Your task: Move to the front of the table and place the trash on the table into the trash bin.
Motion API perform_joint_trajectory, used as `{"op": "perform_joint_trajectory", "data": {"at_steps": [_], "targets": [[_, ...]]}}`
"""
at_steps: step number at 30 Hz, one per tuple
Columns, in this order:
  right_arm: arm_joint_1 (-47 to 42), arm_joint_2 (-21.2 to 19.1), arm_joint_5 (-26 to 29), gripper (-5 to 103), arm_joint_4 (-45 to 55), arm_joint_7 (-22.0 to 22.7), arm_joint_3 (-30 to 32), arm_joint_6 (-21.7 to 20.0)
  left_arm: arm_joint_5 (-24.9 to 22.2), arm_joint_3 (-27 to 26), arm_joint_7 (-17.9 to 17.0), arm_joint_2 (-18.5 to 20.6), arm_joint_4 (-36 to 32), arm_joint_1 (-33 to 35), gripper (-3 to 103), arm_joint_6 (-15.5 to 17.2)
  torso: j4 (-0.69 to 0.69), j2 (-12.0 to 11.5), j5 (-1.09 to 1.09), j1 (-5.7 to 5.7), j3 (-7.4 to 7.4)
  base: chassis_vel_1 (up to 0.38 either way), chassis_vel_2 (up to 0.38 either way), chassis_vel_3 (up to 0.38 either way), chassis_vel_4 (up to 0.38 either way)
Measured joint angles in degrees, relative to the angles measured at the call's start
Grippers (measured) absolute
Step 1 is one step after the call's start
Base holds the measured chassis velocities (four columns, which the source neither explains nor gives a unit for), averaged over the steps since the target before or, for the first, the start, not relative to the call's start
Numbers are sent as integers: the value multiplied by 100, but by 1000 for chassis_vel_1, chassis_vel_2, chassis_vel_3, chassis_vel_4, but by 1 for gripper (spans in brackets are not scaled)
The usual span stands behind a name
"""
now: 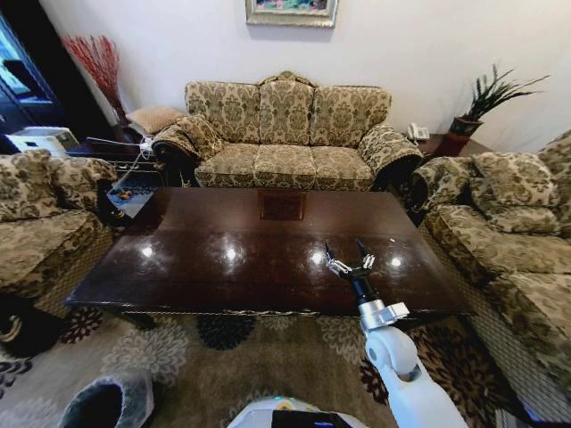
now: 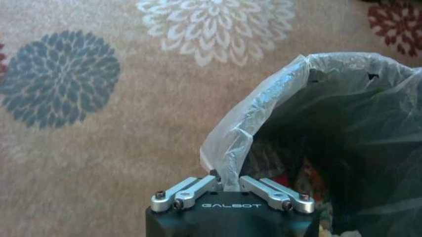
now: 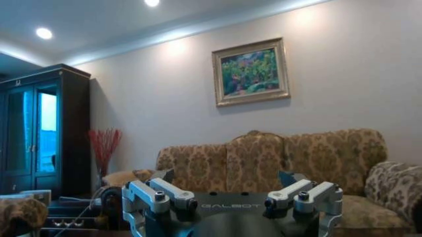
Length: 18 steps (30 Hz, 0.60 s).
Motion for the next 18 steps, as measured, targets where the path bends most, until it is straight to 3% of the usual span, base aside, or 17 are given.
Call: {"op": "perform_joint_trajectory", "data": {"at_steps": [3, 5, 6, 8, 10, 18], "targets": [[-76, -49, 10, 100, 9, -17, 128, 54, 10, -16, 63, -44, 64, -39, 6, 72, -3, 0, 0, 0, 0, -45, -55, 18, 15], [-81, -53, 13, 100, 11, -17, 143, 60, 10, -18, 66, -51, 61, -39, 6, 84, -4, 0, -1, 0, -1, -47, -54, -8, -4], [-88, -60, 27, 100, 12, -16, 180, 72, 11, -51, 80, -98, -23, -6, 18, 207, -3, 0, 2, 0, 0, 0, 0, 0, 0], [-87, -60, 36, 100, 11, -14, 197, 80, -25, -82, 94, -134, -155, 48, 18, 372, 0, 0, 2, 0, 0, 0, 0, 0, 0], [-91, -46, 53, 100, 1, -9, 221, 114, -95, -114, 149, -203, -357, 165, 28, 569, 0, 0, -1, 0, 0, 0, 0, 0, 0], [-154, -1, 92, 100, -61, -7, 234, 216, 71, -122, 438, -373, -722, 416, 60, 629, -2, 0, -1, -1, -1, 0, 0, 0, 0]]}}
